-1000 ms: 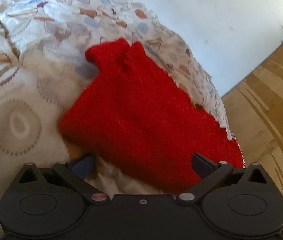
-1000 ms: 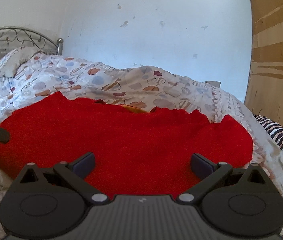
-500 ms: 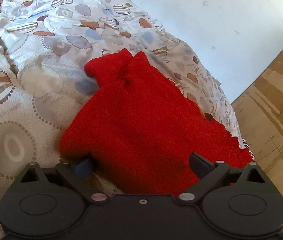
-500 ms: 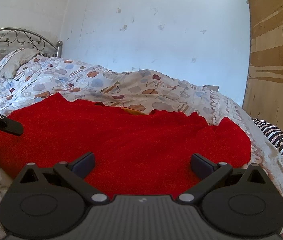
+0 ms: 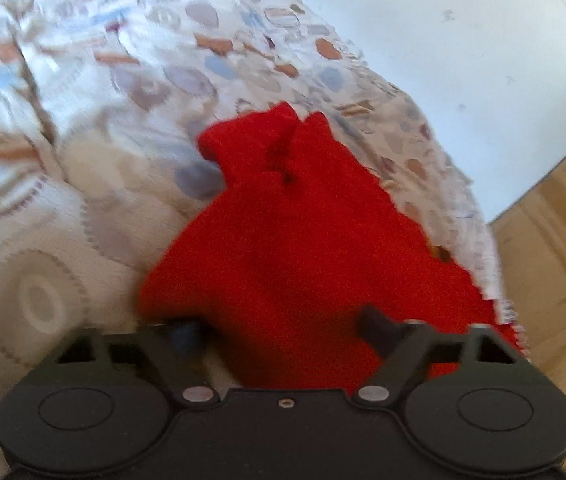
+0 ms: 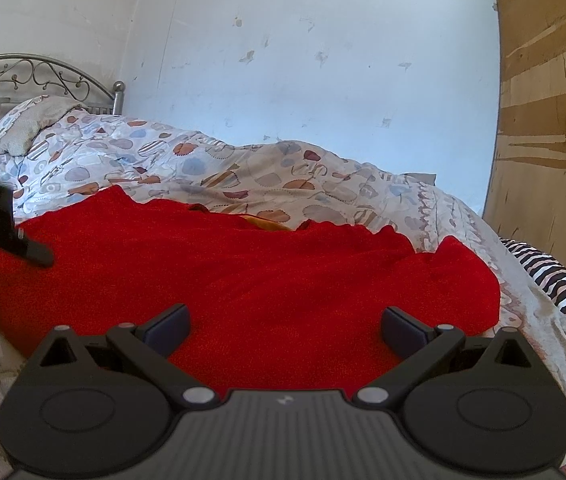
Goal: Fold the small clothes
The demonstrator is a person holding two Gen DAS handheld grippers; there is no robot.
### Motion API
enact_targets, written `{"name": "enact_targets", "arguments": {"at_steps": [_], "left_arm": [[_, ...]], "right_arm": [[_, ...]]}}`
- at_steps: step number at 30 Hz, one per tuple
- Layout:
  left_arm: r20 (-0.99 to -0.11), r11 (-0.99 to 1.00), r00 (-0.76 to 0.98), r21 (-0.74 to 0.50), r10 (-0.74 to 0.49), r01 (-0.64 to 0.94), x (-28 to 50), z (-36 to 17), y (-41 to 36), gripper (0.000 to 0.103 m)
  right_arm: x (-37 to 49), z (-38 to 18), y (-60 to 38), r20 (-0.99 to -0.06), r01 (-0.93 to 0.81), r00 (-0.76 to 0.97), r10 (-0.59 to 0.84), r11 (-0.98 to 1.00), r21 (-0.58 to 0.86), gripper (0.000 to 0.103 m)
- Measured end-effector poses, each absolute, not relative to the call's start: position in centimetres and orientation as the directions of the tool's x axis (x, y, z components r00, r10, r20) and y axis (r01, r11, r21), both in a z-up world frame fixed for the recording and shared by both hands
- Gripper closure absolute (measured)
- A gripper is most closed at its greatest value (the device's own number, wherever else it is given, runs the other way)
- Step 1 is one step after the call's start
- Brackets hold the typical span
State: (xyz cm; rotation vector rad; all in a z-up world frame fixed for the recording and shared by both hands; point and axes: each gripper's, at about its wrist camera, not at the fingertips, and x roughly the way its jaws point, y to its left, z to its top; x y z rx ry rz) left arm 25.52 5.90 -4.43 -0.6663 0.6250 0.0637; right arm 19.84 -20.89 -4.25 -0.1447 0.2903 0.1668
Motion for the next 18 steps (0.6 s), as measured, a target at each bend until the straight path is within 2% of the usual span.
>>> {"name": "enact_targets", "arguments": {"at_steps": [2,7,10,13,15,16,18], "left_arm": [[-0.548,0.821,0.832,-0.513,-0.09,-0.249,24.9,-4.2,5.3,0.053],[-0.515,0.836,0.856,-0.492,-0.055,-0.242,24.5,-3.7,5.1,0.057],[-0.501,0.788,0.86,-0.567,-0.098,-0.241,25.1,-4.4,6.3,0.047],[-0.494,0.736,0.86,-0.628,-0.126,-0.253,25.5,-5.0,7.2,0.048],[-0.494,0.734,0.863,-0.625,-0.107,-0.266,25.4,-4.9,7.2,0.059],[-0.495,0.748,0.864,-0.606,-0.088,-0.271,25.3,-4.7,6.9,0.07],[-0.486,0.775,0.872,-0.574,-0.062,-0.265,25.1,-4.1,6.3,0.075]], "right_arm": [[19.8,-4.3,-20.9,-0.293,-0.182,0.946,0.14,0.976,-0.12,0.0],[19.7,-4.3,-20.9,-0.292,-0.182,0.946,0.142,0.976,-0.117,0.0],[19.7,-4.3,-20.9,-0.29,-0.184,0.946,0.144,0.976,-0.115,0.0],[19.8,-4.3,-20.9,-0.289,-0.183,0.946,0.144,0.976,-0.115,0.0],[19.8,-4.3,-20.9,-0.289,-0.183,0.947,0.143,0.976,-0.115,0.0],[19.8,-4.3,-20.9,-0.289,-0.183,0.947,0.143,0.976,-0.115,0.0],[19.8,-4.3,-20.9,-0.289,-0.181,0.947,0.141,0.977,-0.116,0.0]]}}
